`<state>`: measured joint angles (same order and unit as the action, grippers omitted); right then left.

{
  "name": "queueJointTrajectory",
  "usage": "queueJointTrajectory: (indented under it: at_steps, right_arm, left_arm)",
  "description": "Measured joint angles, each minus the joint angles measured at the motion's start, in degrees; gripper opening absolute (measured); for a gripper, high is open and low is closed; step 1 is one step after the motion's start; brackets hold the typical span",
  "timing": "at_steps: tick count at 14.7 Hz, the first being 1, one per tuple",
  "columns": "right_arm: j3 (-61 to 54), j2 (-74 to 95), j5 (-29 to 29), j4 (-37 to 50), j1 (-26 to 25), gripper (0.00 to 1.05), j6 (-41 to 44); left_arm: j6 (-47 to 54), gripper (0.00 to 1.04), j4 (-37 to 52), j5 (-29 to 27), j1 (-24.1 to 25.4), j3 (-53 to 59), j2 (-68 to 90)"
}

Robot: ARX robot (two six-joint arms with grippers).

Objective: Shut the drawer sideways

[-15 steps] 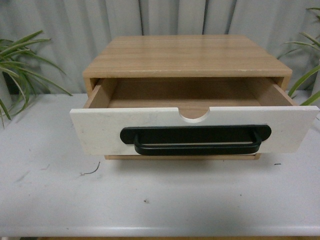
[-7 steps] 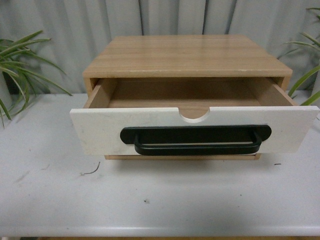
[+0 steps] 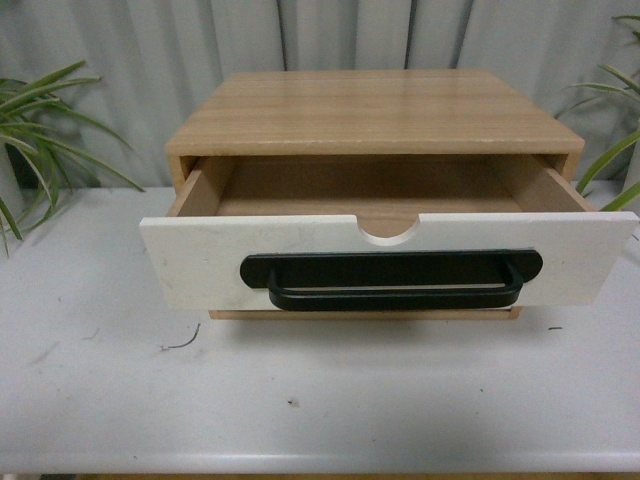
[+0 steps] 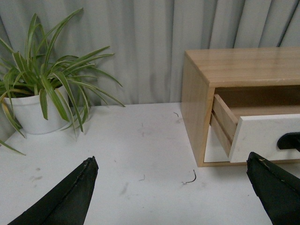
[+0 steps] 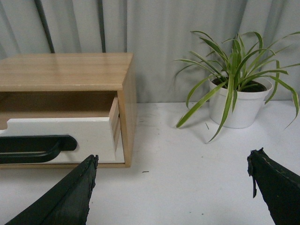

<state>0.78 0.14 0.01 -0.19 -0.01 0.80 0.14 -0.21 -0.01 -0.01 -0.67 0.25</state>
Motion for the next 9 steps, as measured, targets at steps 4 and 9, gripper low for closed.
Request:
queueJointTrajectory:
  at_steps: [4, 9]
  right_arm:
    - [6.2, 17.9, -2.4, 4.7, -1.1, 0.98, -15.2]
    - [18.6, 45.2, -3.6, 27.8, 5.7, 0.98, -12.5]
  left_arm:
    - [-16.2, 0.98, -10.0, -28.8, -5.4, -7.6, 15.9]
    - [-15.0, 0.98, 13.7, -21.5, 1.7, -14.9, 36.7]
